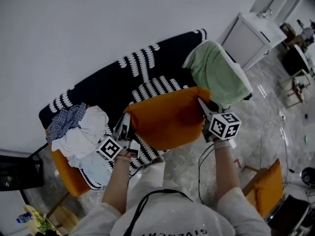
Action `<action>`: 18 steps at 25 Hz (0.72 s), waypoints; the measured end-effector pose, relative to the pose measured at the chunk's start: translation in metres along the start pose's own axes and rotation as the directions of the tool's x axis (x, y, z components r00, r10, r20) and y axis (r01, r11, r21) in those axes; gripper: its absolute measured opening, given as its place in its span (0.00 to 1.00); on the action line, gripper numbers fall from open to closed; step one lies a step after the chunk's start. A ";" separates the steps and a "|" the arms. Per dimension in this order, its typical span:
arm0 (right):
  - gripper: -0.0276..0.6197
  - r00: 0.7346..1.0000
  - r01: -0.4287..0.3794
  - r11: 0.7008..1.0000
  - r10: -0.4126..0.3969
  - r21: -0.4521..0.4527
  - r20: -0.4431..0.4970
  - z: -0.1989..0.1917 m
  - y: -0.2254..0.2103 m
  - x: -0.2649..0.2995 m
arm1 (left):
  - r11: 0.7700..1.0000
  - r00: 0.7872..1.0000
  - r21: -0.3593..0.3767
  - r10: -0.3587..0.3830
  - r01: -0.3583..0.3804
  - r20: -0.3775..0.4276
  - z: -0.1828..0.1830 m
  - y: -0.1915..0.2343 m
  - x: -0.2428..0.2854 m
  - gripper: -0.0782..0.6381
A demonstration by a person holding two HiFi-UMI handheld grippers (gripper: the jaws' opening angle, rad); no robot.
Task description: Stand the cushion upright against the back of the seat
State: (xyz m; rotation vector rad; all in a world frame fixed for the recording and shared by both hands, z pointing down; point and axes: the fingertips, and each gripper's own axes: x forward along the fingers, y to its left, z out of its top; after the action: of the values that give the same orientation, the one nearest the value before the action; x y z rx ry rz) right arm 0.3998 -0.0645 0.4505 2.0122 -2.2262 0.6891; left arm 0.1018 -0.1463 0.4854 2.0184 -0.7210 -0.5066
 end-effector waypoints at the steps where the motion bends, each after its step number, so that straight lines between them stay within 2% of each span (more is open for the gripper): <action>1: 0.17 1.000 -0.002 1.000 0.002 -0.004 -0.001 0.005 -0.004 0.008 | 1.000 1.000 -0.005 0.003 -0.003 0.002 0.001 0.003 0.008 0.15; 11: 0.17 1.000 -0.027 0.997 0.025 -0.074 -0.019 0.057 -0.039 0.090 | 0.999 0.999 0.015 0.043 -0.043 -0.016 0.009 0.042 0.084 0.15; 18: 0.17 0.998 -0.050 0.984 0.045 -0.170 -0.033 0.095 -0.038 0.158 | 0.998 0.998 -0.018 0.059 -0.059 0.026 0.029 0.063 0.126 0.15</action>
State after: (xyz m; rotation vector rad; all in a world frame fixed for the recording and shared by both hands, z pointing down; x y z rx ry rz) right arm 0.4370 -0.2475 0.4289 1.8634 -2.2389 0.5085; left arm 0.1598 -0.2750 0.5161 1.9720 -0.7874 -0.5045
